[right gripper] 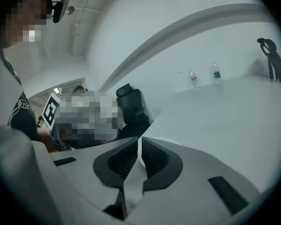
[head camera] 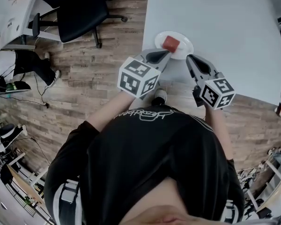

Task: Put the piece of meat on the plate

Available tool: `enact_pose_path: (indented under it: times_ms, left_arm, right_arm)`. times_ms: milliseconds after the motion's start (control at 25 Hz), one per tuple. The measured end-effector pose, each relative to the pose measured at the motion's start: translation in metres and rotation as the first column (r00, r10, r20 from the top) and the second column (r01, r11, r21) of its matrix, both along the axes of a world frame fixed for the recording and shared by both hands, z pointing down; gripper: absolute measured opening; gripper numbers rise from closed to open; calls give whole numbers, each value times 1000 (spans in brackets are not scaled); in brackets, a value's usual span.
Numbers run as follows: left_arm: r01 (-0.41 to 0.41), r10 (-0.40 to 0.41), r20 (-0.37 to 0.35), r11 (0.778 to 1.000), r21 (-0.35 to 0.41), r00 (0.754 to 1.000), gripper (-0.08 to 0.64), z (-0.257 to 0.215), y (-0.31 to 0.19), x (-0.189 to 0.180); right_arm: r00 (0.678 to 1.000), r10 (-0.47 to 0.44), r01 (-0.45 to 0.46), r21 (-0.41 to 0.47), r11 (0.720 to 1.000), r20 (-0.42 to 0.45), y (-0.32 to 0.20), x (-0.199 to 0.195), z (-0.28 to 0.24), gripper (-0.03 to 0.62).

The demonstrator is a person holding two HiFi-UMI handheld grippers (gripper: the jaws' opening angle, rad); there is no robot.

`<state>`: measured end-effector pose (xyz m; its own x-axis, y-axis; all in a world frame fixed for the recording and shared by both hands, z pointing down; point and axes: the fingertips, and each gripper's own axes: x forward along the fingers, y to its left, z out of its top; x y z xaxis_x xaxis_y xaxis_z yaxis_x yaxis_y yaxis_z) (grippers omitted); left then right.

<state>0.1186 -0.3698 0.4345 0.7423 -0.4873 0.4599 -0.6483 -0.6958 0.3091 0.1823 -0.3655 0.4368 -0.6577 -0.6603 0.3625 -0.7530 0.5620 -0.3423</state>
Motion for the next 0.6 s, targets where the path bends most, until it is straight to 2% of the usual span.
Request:
enact_pose_path:
  times_ms: [360, 600]
  left_arm:
    - [-58, 60, -28, 996, 72, 998, 9, -47, 65, -32]
    - [-88, 91, -33, 992, 86, 995, 8, -59, 122, -61]
  right_arm:
    - [998, 58, -57, 85, 995, -3, 65, -32, -47, 26]
    - [996, 86, -86, 122, 989, 3, 121, -60, -65, 26]
